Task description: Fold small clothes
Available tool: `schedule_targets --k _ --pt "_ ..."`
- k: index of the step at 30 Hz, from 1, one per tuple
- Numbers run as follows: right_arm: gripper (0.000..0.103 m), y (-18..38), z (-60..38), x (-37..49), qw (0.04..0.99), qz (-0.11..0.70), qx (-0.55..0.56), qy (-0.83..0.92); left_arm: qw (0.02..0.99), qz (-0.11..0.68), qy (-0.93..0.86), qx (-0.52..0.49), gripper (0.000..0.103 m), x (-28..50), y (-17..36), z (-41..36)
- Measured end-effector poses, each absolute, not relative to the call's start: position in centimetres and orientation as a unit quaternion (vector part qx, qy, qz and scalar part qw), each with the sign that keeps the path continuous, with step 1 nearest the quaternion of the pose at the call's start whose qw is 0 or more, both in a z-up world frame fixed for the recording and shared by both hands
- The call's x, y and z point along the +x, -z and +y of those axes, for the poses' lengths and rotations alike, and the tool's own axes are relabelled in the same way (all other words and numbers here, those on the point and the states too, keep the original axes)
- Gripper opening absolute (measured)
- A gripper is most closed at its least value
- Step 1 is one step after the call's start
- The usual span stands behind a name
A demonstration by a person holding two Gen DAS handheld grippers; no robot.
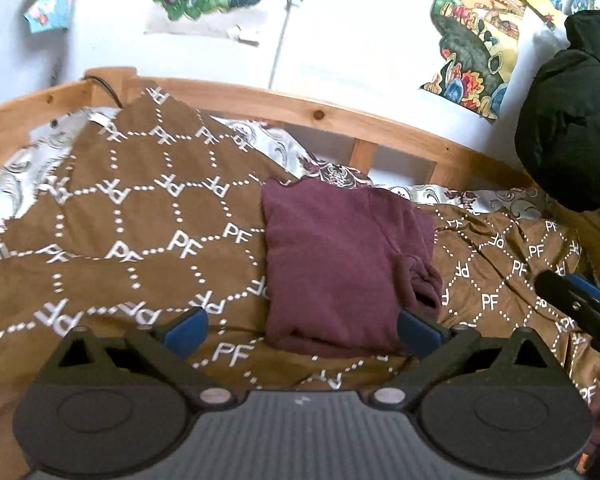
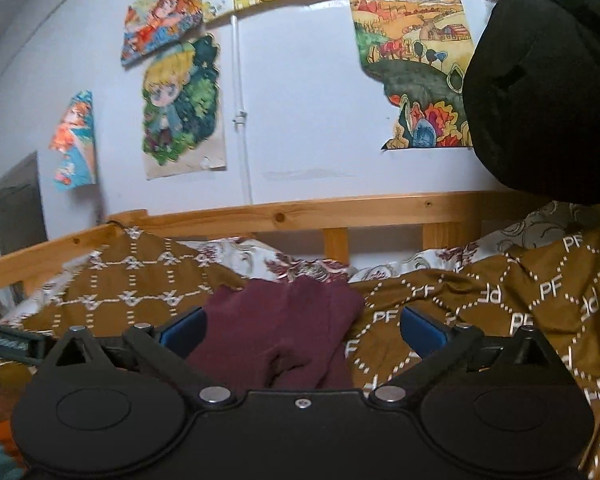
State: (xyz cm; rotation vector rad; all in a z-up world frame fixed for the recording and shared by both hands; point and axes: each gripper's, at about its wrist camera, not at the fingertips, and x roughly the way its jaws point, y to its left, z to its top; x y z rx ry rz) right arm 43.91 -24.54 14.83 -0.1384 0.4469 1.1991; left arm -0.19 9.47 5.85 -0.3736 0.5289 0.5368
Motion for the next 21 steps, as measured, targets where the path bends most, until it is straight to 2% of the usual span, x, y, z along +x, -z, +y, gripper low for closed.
schedule_targets --k 10,21 --pt "0.102 -14.5 -30.3 41.9 0.806 0.239 -0.039 -0.541 0.911 0.268 -0.286 -0.127 0.102 -3.8 -4.8 6.8" --pt "0.102 -13.7 -30.7 41.1 0.798 0.245 -0.052 -0.548 0.911 0.278 -0.277 -0.124 0.102 -3.4 -3.9 6.7"
